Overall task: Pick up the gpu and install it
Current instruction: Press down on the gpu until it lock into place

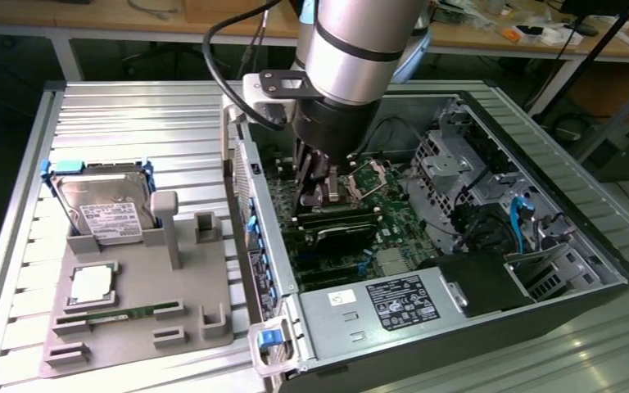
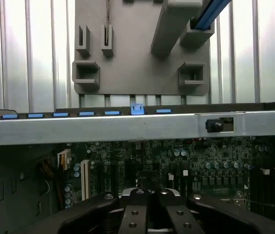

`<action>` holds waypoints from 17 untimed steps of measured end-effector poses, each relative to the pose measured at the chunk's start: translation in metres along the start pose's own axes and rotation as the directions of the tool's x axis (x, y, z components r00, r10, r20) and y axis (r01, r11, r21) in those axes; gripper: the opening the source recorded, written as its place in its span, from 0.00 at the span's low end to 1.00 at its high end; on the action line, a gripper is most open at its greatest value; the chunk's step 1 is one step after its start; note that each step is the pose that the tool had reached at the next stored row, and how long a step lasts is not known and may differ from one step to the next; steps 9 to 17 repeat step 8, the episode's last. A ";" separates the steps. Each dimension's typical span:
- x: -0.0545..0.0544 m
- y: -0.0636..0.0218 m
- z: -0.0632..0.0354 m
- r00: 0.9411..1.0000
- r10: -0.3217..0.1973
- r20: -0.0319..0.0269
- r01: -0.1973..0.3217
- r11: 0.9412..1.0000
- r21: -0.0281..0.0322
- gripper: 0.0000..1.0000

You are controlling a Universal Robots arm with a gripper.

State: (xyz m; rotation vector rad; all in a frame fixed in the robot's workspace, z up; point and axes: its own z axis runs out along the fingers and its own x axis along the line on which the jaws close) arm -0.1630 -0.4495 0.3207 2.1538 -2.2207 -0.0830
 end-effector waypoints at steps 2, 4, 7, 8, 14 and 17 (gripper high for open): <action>0.000 0.0000 0.0000 1.000 0.000 0.000 0.000 1.000 0.000 0.11; 0.000 0.0000 0.0000 1.000 0.000 0.000 0.000 1.000 0.000 0.11; 0.000 0.0000 0.0000 1.000 0.000 0.000 0.000 1.000 0.000 0.11; 0.000 0.0000 0.0000 1.000 0.000 0.000 0.000 1.000 0.000 0.11; 0.000 0.0000 0.0000 1.000 0.000 0.000 0.000 1.000 0.000 0.11; 0.000 0.0000 0.0000 1.000 0.000 0.000 0.000 1.000 0.000 0.11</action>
